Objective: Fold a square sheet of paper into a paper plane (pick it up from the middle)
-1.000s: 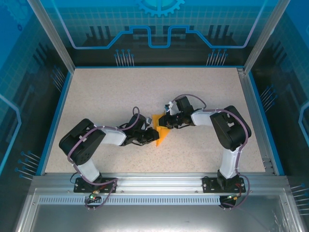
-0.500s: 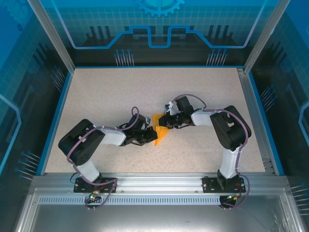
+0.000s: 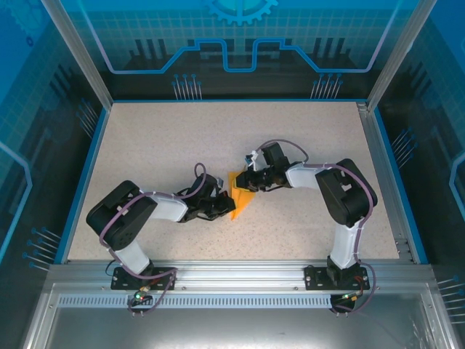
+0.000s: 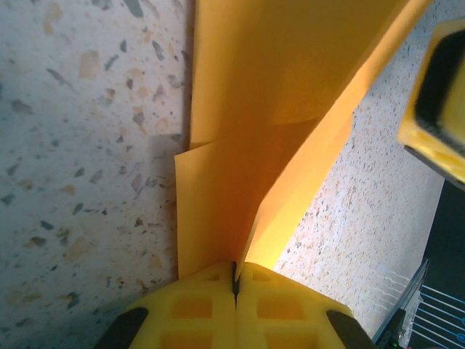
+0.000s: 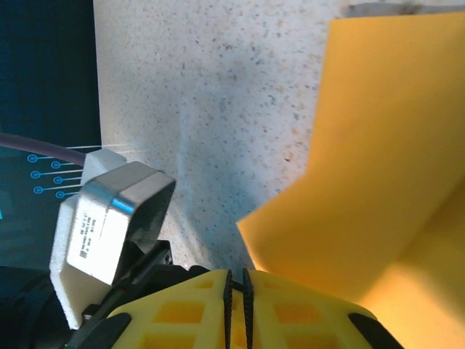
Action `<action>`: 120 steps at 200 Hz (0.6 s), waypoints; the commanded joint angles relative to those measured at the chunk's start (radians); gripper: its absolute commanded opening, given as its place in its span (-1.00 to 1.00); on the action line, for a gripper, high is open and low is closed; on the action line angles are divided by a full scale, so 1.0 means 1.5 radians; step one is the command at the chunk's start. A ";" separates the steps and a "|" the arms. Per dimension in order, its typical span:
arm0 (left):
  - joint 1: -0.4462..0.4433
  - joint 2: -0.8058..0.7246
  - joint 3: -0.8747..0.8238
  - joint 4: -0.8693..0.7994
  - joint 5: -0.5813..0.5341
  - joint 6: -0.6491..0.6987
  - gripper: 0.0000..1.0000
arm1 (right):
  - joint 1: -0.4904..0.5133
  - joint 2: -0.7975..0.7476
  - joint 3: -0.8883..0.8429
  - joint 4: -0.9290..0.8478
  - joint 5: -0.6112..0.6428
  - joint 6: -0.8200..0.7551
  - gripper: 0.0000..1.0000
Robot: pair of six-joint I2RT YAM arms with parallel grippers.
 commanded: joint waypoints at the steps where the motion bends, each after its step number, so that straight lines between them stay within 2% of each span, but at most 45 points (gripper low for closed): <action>1: 0.007 0.012 -0.004 -0.021 0.000 -0.015 -1.00 | 0.010 0.024 0.015 -0.003 -0.016 0.007 -0.70; 120: 0.011 0.000 0.004 -0.061 -0.002 -0.007 -0.99 | 0.009 0.063 0.016 0.003 -0.001 0.010 -0.72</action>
